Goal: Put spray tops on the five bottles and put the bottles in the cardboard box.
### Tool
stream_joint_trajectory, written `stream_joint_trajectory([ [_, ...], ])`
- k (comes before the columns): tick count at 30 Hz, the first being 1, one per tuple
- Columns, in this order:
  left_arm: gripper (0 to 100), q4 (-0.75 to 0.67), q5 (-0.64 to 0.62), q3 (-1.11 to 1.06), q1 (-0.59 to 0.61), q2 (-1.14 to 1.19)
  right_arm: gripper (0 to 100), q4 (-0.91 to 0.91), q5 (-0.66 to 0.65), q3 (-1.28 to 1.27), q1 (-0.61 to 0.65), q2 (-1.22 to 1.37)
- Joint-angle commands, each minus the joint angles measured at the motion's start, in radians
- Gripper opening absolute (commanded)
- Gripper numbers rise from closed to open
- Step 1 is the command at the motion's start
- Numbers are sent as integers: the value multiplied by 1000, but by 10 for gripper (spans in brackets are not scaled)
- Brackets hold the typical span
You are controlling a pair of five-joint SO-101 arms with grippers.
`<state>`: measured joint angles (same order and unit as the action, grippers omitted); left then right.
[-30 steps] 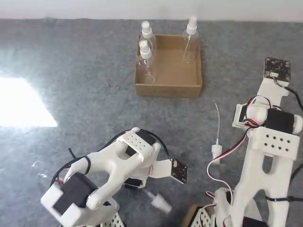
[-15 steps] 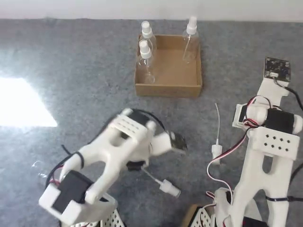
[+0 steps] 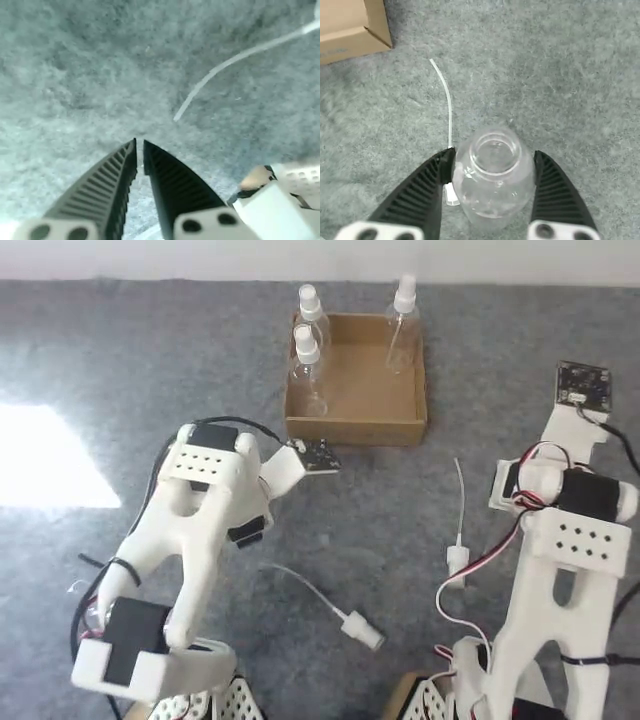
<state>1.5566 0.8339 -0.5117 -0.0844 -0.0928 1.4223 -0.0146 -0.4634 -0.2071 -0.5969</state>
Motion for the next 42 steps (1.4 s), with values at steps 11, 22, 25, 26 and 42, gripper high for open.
stream_joint_trajectory([
  [11, 196, 77, 25, 18, -244, -167, 144, -36, -91, 26, -179, -44],
  [22, 197, -170, -201, -180, -641, -143, 144, -51, -114, 58, -309, -44],
  [25, 197, -241, -242, -177, -700, -74, 144, -51, -114, 58, -309, -44],
  [26, 197, -264, -242, -176, -710, -43, 144, -51, -114, 58, -309, -44],
  [42, 191, -292, -245, -18, -723, 218, 144, -77, -114, 54, -309, -39],
])
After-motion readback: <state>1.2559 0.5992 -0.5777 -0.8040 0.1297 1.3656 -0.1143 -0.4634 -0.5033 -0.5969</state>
